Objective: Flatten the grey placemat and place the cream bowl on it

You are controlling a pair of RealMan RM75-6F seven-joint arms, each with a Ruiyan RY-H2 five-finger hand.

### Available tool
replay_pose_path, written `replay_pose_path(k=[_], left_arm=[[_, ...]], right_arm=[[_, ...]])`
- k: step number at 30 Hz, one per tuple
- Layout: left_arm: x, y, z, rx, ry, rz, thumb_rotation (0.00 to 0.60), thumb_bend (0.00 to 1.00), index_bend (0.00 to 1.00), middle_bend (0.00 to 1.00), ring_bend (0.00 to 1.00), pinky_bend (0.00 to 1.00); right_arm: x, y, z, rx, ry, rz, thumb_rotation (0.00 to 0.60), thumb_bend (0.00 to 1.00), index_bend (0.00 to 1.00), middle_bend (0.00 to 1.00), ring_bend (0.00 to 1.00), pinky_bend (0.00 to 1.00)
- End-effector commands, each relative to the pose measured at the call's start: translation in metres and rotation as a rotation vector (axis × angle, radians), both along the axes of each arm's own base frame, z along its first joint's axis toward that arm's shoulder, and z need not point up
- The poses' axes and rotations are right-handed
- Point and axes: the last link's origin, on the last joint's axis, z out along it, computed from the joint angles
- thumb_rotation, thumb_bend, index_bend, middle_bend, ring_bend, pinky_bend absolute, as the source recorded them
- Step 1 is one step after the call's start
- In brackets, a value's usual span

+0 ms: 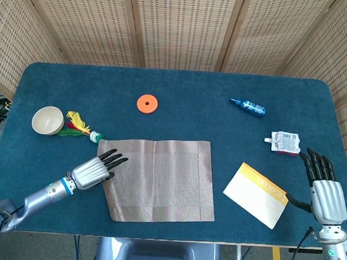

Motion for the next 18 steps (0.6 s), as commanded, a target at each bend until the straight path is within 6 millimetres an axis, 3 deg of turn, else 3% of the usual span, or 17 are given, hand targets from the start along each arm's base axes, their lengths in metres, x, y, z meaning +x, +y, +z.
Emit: replay_pose_path(k=[1, 3, 11, 13, 16, 18], left_arm=[[-0.004, 0.004, 0.007, 0.036, 0.008, 0.01, 0.6, 0.06, 0.0, 0.0, 0.0, 0.0], [-0.006, 0.008, 0.017, 0.061, 0.009, 0.017, 0.6, 0.0, 0.0, 0.0, 0.0, 0.0], [-0.011, 0.013, 0.059, 0.124, -0.092, 0.114, 0.6, 0.0, 0.0, 0.0, 0.0, 0.0], [-0.022, 0.024, 0.082, 0.224, -0.154, 0.216, 0.6, 0.0, 0.0, 0.0, 0.0, 0.0], [-0.034, 0.034, 0.096, 0.285, -0.189, 0.332, 0.6, 0.0, 0.0, 0.0, 0.0, 0.0], [-0.04, 0.039, 0.1, 0.31, -0.198, 0.383, 0.6, 0.0, 0.06, 0.0, 0.0, 0.0]], right_arm=[[0.0, 0.0, 0.0, 0.001, 0.001, 0.0, 0.6, 0.0, 0.04, 0.0, 0.0, 0.0], [0.0, 0.0, 0.0, 0.0, 0.0, 0.0, 0.6, 0.0, 0.04, 0.0, 0.0, 0.0], [0.001, 0.001, 0.001, -0.002, -0.004, 0.001, 0.6, 0.0, 0.04, 0.0, 0.0, 0.0], [0.001, 0.001, 0.002, -0.003, -0.006, 0.003, 0.6, 0.0, 0.04, 0.0, 0.0, 0.0], [0.002, 0.002, 0.002, -0.001, -0.008, 0.006, 0.6, 0.0, 0.04, 0.0, 0.0, 0.0], [0.002, 0.002, 0.001, 0.001, -0.009, 0.006, 0.6, 0.0, 0.04, 0.0, 0.0, 0.0]])
